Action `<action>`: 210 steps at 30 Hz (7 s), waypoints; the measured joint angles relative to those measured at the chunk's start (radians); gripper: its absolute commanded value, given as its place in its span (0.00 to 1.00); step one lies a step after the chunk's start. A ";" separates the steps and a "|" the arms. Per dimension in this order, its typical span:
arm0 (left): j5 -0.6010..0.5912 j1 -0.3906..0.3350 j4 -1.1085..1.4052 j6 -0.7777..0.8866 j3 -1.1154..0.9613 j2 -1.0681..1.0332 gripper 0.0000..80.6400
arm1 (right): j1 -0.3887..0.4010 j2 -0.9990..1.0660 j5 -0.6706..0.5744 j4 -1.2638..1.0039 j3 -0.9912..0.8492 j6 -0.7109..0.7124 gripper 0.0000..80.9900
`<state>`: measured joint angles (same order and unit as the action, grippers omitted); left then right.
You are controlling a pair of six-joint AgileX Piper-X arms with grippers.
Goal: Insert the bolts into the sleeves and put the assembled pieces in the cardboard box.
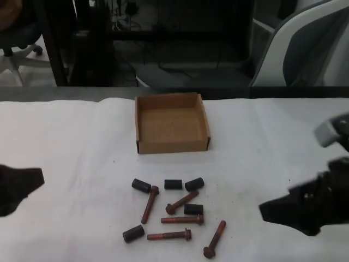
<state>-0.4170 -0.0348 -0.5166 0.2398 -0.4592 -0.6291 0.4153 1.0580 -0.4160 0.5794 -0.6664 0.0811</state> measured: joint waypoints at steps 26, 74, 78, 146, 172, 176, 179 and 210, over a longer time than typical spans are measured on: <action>-0.044 0.000 0.014 -0.075 -0.062 -0.026 0.65 | 0.107 0.311 0.066 -0.010 -0.137 1.459 0.67; -0.049 0.000 0.124 -0.083 -0.062 -0.026 0.65 | 0.220 0.649 0.158 -0.047 -0.201 1.646 0.42; -0.049 0.000 0.126 -0.086 -0.062 -0.026 0.65 | 0.218 0.653 0.158 -0.036 -0.204 1.649 0.42; -0.067 -0.008 -0.156 -0.343 -0.135 -0.068 0.65 | 0.224 0.204 0.125 0.083 -0.349 0.152 0.01; 0.241 -0.503 -0.300 -0.776 -0.431 -0.860 0.65 | 0.224 -0.338 0.125 0.096 -0.018 -0.134 0.01; 0.256 -0.503 -0.275 -0.832 -0.476 -0.893 0.65 | 0.224 -0.339 0.115 0.096 -0.015 -0.134 0.01; 0.251 -0.503 -0.269 -0.852 -0.493 -0.911 0.65 | 0.224 -0.339 0.107 0.096 -0.015 -0.134 0.01; 0.261 -0.523 -0.220 -0.871 -0.502 -1.115 0.64 | 0.224 -0.339 0.099 0.096 -0.015 -0.134 0.01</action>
<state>-0.1561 -0.5579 -0.7365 -0.6316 -0.9609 -1.7439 0.6394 0.7193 -0.3168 0.6751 -0.6816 -0.0531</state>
